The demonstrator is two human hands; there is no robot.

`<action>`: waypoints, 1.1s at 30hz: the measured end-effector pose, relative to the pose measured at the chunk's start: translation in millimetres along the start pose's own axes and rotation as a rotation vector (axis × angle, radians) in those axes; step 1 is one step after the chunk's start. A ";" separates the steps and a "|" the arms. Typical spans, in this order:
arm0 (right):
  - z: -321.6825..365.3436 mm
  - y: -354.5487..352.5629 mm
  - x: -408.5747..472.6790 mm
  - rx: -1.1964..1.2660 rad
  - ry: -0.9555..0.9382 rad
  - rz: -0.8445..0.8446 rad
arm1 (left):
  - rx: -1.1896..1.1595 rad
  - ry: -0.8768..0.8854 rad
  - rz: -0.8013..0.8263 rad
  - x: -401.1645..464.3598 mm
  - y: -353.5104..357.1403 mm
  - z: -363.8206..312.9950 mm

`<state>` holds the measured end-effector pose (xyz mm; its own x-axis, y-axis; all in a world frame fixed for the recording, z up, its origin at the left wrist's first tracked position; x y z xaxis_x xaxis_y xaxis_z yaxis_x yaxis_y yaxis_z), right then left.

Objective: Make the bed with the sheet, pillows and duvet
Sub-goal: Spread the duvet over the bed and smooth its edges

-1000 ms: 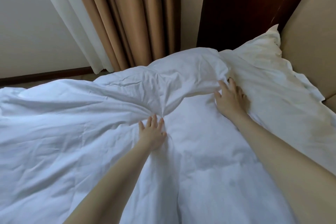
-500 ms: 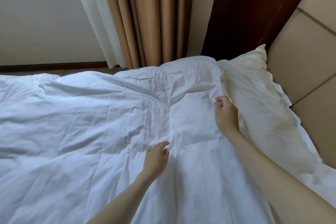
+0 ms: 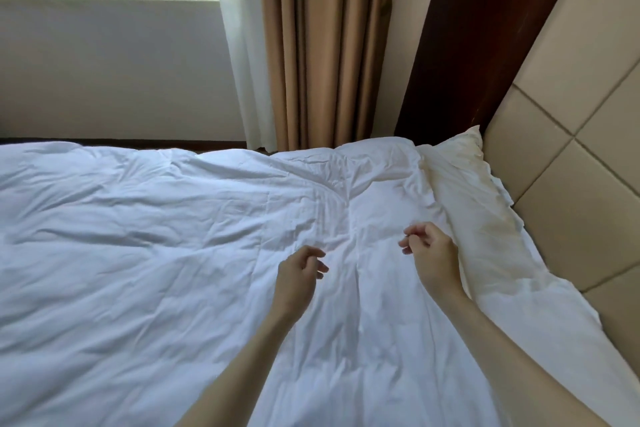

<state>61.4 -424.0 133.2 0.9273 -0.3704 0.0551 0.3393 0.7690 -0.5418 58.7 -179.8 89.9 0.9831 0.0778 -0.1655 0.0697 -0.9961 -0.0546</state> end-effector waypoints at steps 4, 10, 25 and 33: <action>26.1 -12.1 -64.2 0.023 -0.011 0.024 | -0.031 0.019 -0.007 -52.1 -38.4 -17.3; 51.0 -24.2 -146.5 0.104 0.007 0.000 | -0.083 0.054 0.034 -113.6 -75.1 -27.6; 82.6 -61.3 -287.5 0.179 -0.060 -0.003 | -0.124 0.166 -0.017 -236.1 -136.8 -42.8; 87.1 -57.1 -376.7 0.238 -0.052 0.042 | -0.081 0.124 -0.113 -339.7 -207.8 -12.2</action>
<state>-293.5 -283.0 216.4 0.9461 -0.3132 0.0829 0.3225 0.8866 -0.3316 -287.7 0.3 169.5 0.9812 0.1889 -0.0400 0.1895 -0.9818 0.0141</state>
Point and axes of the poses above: each hand's wrist, its own x-axis towards the middle knuckle, its own y-axis out of the palm, z = x × y, the point moved 6 cm from there along x, towards the middle knuckle, and after that the axes turned 11 degrees about -x, right-handed, at the moved point
